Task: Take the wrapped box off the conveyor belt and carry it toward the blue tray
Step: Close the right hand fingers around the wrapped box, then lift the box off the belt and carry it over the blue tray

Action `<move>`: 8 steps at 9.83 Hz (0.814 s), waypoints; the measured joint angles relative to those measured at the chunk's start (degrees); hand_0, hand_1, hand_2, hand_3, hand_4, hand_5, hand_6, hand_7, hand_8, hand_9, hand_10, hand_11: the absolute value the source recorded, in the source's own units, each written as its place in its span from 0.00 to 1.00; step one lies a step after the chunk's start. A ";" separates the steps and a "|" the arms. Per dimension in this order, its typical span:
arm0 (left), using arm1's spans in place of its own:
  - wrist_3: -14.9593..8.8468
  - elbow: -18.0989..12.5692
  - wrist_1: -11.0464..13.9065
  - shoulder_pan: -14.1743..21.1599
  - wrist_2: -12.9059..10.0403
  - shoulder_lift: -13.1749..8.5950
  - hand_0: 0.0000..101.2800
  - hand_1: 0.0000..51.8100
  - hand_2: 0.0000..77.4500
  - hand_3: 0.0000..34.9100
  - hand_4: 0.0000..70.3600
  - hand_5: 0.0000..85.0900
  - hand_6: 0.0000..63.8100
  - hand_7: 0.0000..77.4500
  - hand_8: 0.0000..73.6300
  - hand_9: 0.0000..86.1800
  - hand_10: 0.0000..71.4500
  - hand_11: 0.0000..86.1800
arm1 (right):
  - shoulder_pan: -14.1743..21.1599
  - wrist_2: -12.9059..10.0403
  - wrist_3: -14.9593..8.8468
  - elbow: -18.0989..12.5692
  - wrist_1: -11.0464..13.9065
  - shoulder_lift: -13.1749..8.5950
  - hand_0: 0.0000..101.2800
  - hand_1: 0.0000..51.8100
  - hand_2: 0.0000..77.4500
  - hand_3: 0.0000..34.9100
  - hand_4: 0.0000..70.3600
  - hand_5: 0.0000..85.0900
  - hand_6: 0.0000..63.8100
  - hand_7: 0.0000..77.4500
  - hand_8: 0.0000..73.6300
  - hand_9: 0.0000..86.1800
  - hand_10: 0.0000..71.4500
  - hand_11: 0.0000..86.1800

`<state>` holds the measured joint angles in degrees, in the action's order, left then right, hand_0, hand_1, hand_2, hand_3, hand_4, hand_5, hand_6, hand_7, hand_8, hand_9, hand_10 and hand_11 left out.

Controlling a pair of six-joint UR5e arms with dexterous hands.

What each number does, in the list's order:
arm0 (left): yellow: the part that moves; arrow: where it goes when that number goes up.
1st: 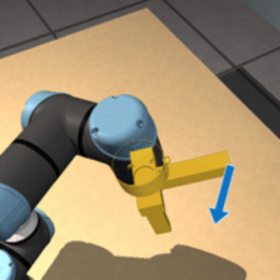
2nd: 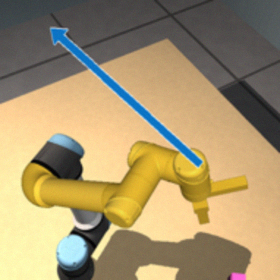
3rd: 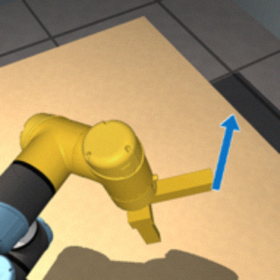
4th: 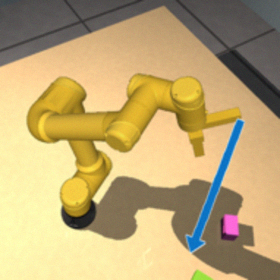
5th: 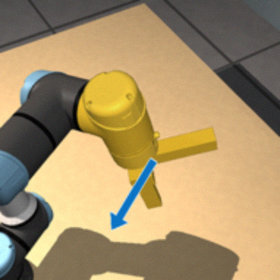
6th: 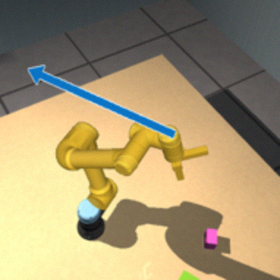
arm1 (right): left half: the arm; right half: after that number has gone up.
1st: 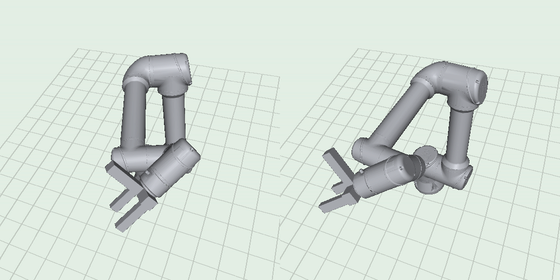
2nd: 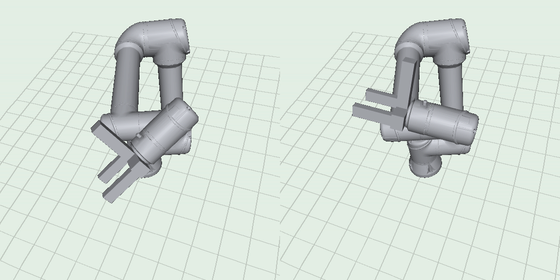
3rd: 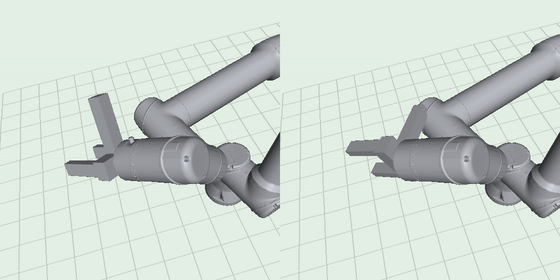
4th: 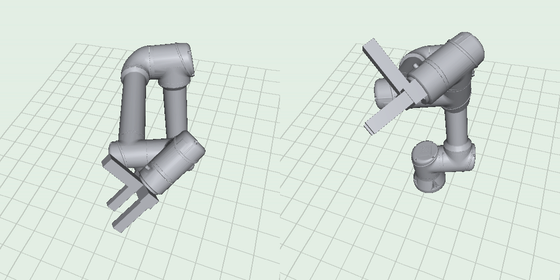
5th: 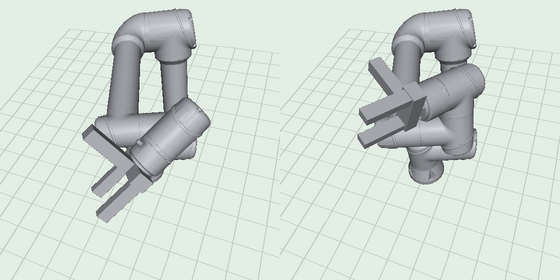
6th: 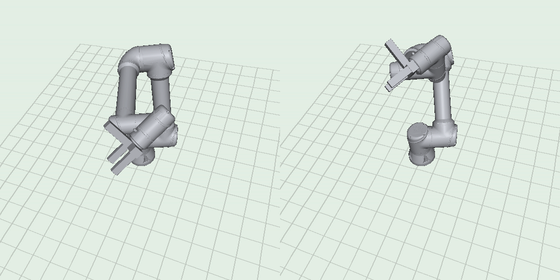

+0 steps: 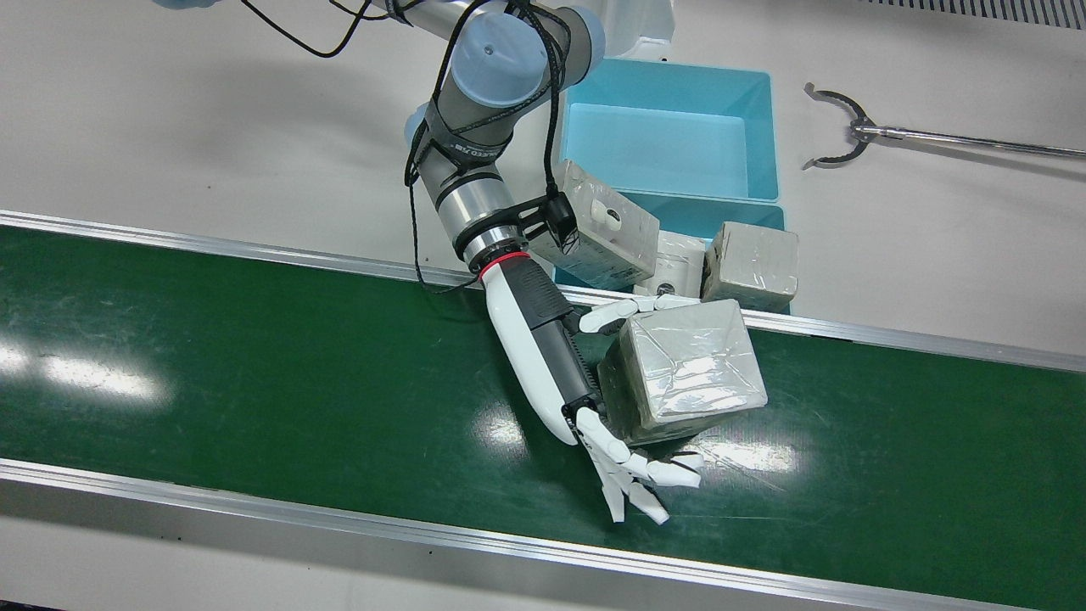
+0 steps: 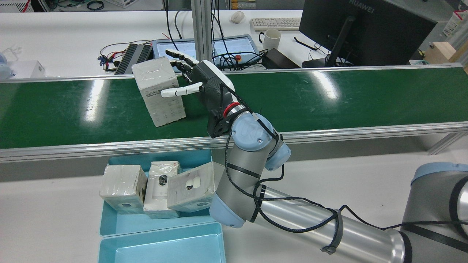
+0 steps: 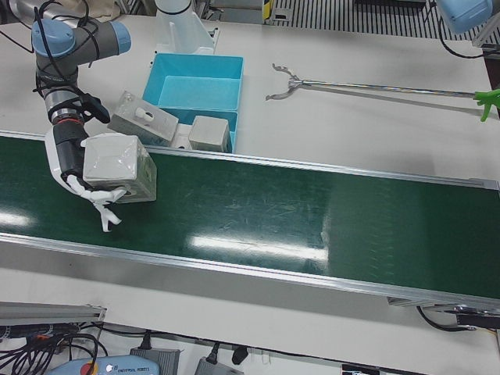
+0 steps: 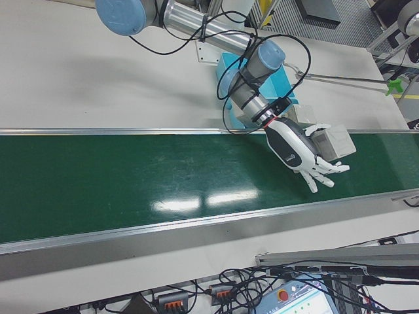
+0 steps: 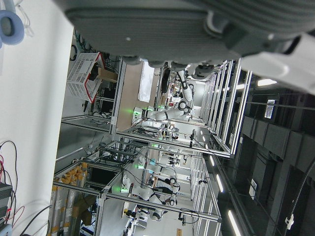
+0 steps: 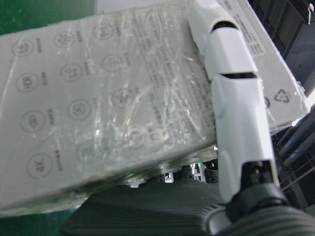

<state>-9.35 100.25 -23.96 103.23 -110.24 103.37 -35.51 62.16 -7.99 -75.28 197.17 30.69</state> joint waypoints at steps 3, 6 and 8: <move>0.00 0.00 0.00 0.00 0.00 0.00 0.00 0.00 0.01 0.00 0.01 0.01 0.01 0.01 0.01 0.01 0.00 0.01 | 0.35 -0.42 0.04 -1.36 2.67 -0.51 0.55 0.32 0.36 0.04 0.45 0.39 0.36 0.53 0.47 0.42 0.34 0.03; 0.00 0.00 0.00 0.00 0.00 0.00 0.00 0.00 0.01 0.00 0.01 0.01 0.00 0.01 0.01 0.01 0.01 0.00 | 0.07 -1.96 0.01 -15.63 10.86 4.91 0.51 0.18 0.44 0.01 0.48 0.39 0.40 0.54 0.54 0.43 0.60 0.30; 0.00 0.00 0.00 0.00 0.00 0.00 0.00 0.00 0.01 0.00 0.01 0.01 0.01 0.01 0.01 0.01 0.01 0.01 | 0.68 -2.48 -0.26 -22.51 13.54 7.49 0.50 0.11 0.49 0.01 0.48 0.39 0.40 0.54 0.60 0.43 0.64 0.31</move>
<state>-9.35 100.25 -23.96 103.23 -110.24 103.38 -34.82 59.68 -8.26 -97.79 210.71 38.18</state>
